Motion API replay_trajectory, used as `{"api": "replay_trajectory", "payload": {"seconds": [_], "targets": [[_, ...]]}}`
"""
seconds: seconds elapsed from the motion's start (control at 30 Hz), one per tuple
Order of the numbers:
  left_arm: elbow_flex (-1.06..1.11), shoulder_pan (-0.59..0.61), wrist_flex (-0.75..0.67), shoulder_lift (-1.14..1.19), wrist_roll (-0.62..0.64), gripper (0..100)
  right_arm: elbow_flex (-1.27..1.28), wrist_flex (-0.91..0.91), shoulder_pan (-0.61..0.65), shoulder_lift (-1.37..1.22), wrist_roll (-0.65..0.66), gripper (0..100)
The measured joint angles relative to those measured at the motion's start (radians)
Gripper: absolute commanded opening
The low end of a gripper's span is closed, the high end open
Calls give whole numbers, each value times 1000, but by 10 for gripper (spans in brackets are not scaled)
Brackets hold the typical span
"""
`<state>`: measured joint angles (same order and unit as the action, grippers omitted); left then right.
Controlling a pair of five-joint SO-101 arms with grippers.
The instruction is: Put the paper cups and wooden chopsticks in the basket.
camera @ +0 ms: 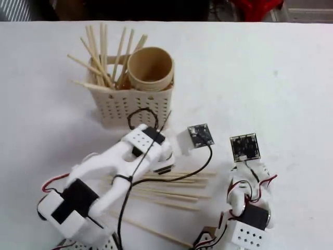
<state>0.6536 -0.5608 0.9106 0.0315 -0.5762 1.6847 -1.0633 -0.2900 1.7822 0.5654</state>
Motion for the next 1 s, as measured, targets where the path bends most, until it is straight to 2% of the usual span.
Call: {"api": "replay_trajectory", "payload": {"seconds": [0.3,0.63,0.8,1.0], "targets": [[114,-2,17,-235,3,135,0,0,0,0,0,25],[112,-97,25,-147,3,133,0,0,0,0,0,25],[49,-91,40,-55,3,132,0,0,0,0,0,25],[20,-20,40,-44,3,131,0,0,0,0,0,25]]}}
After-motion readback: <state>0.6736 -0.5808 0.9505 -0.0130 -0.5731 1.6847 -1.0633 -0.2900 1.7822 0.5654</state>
